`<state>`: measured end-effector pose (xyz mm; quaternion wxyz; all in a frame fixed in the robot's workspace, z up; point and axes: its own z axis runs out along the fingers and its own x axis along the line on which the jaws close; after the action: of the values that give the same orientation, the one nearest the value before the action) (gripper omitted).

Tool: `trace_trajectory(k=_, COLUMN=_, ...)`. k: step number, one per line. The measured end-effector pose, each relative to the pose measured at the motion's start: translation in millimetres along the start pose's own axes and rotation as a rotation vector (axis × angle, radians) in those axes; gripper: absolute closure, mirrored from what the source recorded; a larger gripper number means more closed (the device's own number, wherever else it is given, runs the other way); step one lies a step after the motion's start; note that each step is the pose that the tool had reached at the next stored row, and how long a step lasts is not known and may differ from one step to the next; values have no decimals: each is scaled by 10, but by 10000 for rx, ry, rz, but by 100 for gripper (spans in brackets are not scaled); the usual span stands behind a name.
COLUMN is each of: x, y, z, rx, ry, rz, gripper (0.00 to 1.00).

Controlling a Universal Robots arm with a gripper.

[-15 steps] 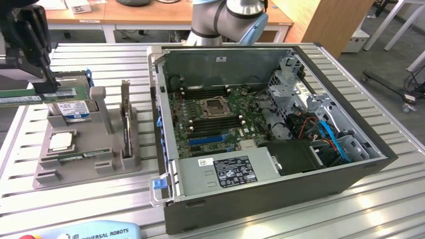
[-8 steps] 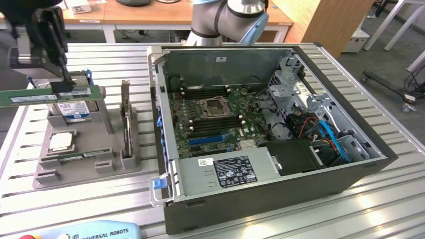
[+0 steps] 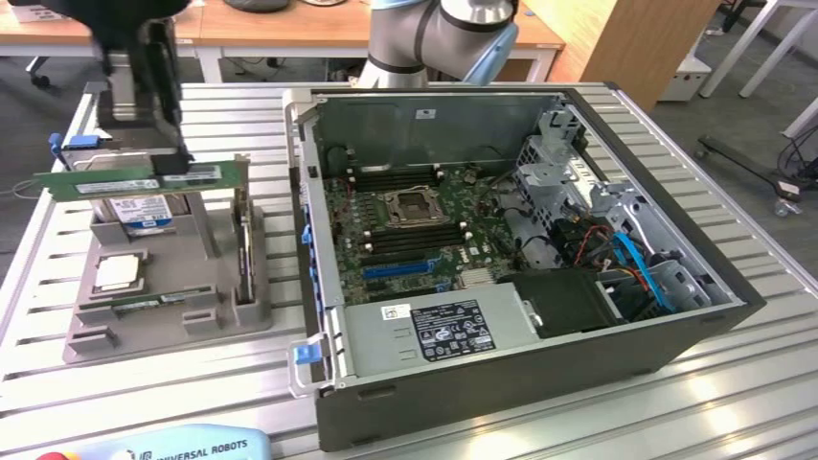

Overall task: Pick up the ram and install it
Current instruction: 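Pick up the ram and move it above insertion slot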

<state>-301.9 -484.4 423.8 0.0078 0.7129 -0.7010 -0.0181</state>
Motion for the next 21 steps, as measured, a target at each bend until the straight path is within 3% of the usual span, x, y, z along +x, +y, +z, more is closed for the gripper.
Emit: trace_trajectory(k=21, x=16, y=-950, z=-35, rx=-1, ry=-4, rz=-32, gripper=88)
